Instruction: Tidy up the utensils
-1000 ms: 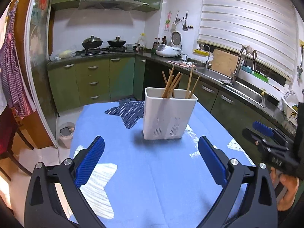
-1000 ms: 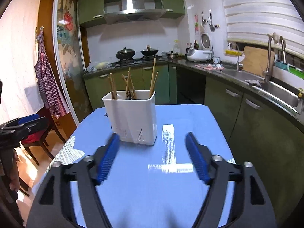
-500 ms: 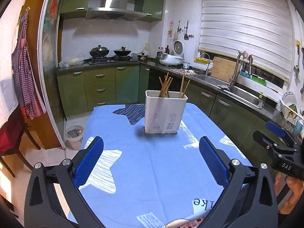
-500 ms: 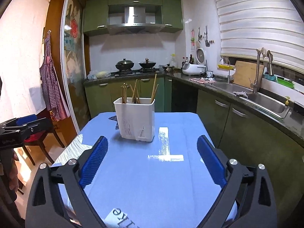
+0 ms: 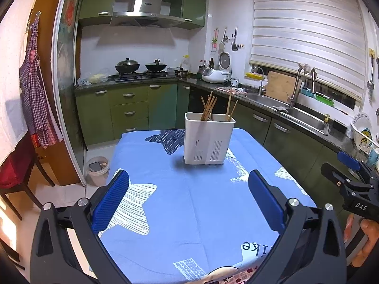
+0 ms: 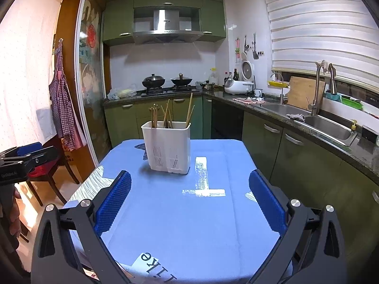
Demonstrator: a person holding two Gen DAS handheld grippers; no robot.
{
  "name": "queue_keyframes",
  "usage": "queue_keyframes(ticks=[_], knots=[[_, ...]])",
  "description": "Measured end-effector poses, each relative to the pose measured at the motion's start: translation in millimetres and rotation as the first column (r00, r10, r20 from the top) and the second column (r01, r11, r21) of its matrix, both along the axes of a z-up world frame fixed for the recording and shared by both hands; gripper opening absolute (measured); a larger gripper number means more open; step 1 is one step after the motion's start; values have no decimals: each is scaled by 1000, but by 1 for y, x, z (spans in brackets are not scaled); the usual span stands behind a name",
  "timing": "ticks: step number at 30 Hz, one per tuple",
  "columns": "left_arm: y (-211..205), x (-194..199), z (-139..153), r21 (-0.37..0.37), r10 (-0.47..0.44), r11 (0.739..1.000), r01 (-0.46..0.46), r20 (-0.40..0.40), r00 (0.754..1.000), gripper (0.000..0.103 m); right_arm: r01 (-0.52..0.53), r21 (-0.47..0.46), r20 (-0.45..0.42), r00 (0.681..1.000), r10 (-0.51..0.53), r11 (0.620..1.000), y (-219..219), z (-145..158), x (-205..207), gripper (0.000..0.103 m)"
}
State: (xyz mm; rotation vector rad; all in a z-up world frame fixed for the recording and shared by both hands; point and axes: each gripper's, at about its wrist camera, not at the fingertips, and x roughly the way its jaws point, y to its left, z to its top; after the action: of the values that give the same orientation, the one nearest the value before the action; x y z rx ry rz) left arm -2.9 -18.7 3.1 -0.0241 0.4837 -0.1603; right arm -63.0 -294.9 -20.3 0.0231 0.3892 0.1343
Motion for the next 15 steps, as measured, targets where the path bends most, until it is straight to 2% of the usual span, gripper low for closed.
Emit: queue_keyframes(ticks=[15], knots=[[0, -2, 2, 2, -4, 1000, 4, 1, 1000, 96, -1, -1, -11, 1000, 1, 1000, 0, 4, 10, 98]])
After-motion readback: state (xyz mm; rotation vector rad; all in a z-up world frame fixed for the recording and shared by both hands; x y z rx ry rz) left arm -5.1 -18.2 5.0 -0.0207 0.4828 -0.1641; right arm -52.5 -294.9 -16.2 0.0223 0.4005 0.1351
